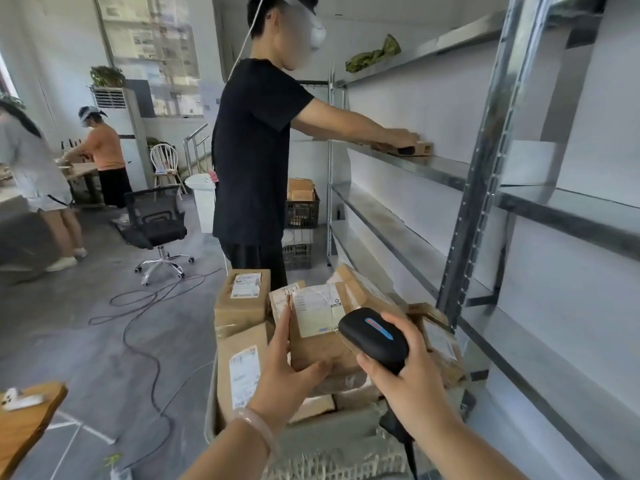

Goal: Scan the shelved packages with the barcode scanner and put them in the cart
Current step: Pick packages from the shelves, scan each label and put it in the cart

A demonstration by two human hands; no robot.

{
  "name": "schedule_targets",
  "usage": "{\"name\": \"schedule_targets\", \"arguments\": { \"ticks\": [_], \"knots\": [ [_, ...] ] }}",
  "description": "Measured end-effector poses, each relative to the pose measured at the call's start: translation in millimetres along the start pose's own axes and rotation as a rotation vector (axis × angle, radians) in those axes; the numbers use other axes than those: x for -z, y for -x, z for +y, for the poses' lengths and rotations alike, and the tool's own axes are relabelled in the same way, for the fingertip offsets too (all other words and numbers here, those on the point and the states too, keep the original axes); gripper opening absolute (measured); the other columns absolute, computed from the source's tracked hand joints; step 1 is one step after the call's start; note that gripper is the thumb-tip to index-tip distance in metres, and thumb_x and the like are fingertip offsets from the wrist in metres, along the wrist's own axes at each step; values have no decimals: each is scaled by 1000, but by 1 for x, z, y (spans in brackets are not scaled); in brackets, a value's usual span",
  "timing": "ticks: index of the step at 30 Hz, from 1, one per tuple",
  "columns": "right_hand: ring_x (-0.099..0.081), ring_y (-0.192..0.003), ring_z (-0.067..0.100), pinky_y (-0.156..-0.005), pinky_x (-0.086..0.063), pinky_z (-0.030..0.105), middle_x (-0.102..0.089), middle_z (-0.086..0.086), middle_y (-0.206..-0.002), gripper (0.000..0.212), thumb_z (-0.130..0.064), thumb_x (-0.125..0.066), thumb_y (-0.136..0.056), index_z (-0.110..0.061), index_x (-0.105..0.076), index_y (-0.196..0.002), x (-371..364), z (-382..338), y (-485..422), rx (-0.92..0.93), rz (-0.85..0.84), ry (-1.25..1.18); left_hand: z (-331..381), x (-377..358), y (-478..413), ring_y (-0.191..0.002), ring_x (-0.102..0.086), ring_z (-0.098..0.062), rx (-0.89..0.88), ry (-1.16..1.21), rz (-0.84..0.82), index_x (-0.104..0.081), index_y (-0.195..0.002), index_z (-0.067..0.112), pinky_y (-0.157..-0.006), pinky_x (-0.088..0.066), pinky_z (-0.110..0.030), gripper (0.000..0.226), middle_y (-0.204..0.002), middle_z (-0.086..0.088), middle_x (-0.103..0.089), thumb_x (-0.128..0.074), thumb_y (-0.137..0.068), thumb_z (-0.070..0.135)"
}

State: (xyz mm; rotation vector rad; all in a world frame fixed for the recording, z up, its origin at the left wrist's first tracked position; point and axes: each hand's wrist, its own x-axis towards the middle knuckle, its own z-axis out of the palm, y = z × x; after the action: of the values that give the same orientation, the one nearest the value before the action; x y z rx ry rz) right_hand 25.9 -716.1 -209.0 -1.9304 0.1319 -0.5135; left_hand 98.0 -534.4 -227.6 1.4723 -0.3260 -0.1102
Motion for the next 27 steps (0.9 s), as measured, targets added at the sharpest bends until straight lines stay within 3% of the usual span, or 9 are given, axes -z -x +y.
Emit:
{"name": "schedule_targets", "arguments": {
  "ticks": [3,6,9,12,15,17,19,25,27],
  "knots": [
    [-67,-97,12,-82,-59,41,-52,-29,-117,63,-30,-81,-76,-48,-45,-125,-37,-1,-34,-17,13,-19,0,31,-38,-104,-68,-7,16,0,4,-37,-136,52,-82,-60,-32,87,-132,7,-58,-72,-83,-6],
    [-67,-92,17,-83,-58,43,-57,-17,-119,61,-36,-81,-76,-54,-43,-120,-67,-1,-69,-43,45,-5,-5,51,-75,-89,-68,6,45,19,4,-33,-137,45,-69,-57,-20,81,-121,15,-58,-69,-85,-6],
    [-65,-100,14,-89,-57,39,-57,-13,-124,61,-36,-79,-77,-52,-43,-123,-87,-3,-102,-73,76,4,-11,61,-113,-96,-67,4,63,7,-18,-30,-138,47,-74,-57,-19,80,-128,12,-57,-70,-87,1],
    [-63,-107,15,-92,-55,37,-55,-12,-128,64,-33,-79,-78,-43,-43,-130,-96,-2,-132,-93,138,36,-13,63,-145,-96,-66,4,84,-16,-69,-24,-143,44,-75,-55,-15,82,-119,17,-56,-71,-88,6],
    [-68,-97,19,-79,-59,46,-58,-13,-123,64,-39,-79,-76,-44,-44,-129,-104,4,-154,-125,161,76,-19,62,-171,-121,-55,-12,92,-134,-109,-15,-152,43,-102,-50,-33,107,-136,5,-48,-84,-71,32],
    [-68,-96,19,-78,-59,46,-58,-13,-122,65,-41,-79,-75,-42,-44,-129,-107,10,-165,-138,174,97,-25,61,-183,-124,-53,-16,111,-188,-128,-13,-151,49,-106,-47,-41,120,-137,2,-46,-83,-53,51],
    [-68,-96,21,-80,-59,46,-58,-12,-122,63,-40,-79,-76,-43,-44,-128,-111,14,-172,-155,179,99,-33,61,-193,-123,-53,-16,148,-211,-129,-13,-149,53,-106,-48,-41,122,-137,2,-46,-82,-49,57],
    [-64,-106,14,-83,-58,45,-54,-15,-125,66,-35,-79,-77,-42,-42,-131,-115,22,-181,-175,188,128,-49,61,-209,-123,-53,-15,165,-264,-188,-6,-154,46,-107,-47,-38,113,-139,7,-42,-85,-75,29],
    [-63,-107,14,-83,-58,45,-53,-15,-129,67,-35,-79,-78,-40,-42,-133,-115,26,-183,-179,174,139,-52,61,-210,-123,-52,-14,167,-286,-180,-7,-154,45,-107,-46,-35,111,-138,8,-40,-84,-76,28]
  ]
}}
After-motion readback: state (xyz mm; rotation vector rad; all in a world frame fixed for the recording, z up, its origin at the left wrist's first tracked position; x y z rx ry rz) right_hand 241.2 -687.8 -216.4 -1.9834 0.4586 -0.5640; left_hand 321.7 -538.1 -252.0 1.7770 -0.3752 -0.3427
